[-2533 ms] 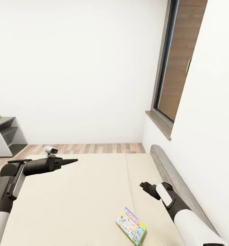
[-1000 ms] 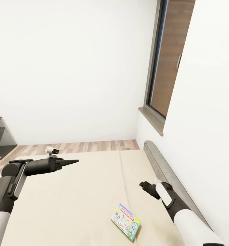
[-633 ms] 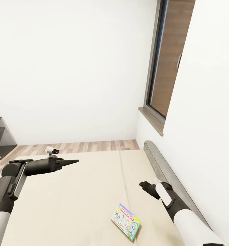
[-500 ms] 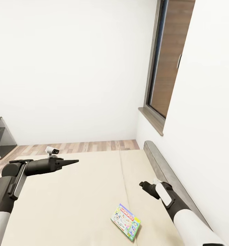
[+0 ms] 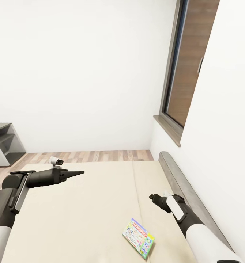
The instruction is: Put all the toys in the child's room - the three board games (two on the bed and one on the table), the two jigsaw puzzles on the table, and the tennis ball on the table - inside the toy box on the table in the child's room.
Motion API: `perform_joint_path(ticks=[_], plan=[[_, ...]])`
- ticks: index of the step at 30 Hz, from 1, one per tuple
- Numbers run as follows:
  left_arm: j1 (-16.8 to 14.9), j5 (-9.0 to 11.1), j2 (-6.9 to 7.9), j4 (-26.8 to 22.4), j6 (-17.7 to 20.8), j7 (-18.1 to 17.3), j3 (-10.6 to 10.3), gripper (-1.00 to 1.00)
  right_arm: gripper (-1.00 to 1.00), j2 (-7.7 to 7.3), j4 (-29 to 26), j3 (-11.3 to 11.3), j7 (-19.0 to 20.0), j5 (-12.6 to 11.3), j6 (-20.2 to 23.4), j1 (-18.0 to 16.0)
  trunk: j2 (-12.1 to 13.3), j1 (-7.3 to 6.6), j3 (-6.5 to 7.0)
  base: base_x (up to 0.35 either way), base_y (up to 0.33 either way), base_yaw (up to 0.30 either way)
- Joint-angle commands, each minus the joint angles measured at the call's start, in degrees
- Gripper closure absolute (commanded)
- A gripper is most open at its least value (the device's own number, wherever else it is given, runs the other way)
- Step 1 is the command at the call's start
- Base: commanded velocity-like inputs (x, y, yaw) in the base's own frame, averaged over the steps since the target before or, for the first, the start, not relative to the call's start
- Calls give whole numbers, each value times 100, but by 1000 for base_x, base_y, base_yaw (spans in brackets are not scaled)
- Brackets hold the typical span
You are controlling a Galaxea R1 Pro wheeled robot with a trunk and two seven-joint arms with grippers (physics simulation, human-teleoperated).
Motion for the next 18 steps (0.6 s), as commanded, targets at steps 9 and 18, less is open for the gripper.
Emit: perform_joint_path(ticks=[9, 18], plan=[[-5, -3, 1, -1, 61, -22, -1, -100, -100, 1, -10, -2, -51, -61, 17, -3, -13, 4, -13, 0, 0, 11], [-5, -3, 1, -1, 61, 78, 2, -100, -100, 1, -13, -5, -51, -61, 17, -3, -13, 4, -13, 0, 0, 1]])
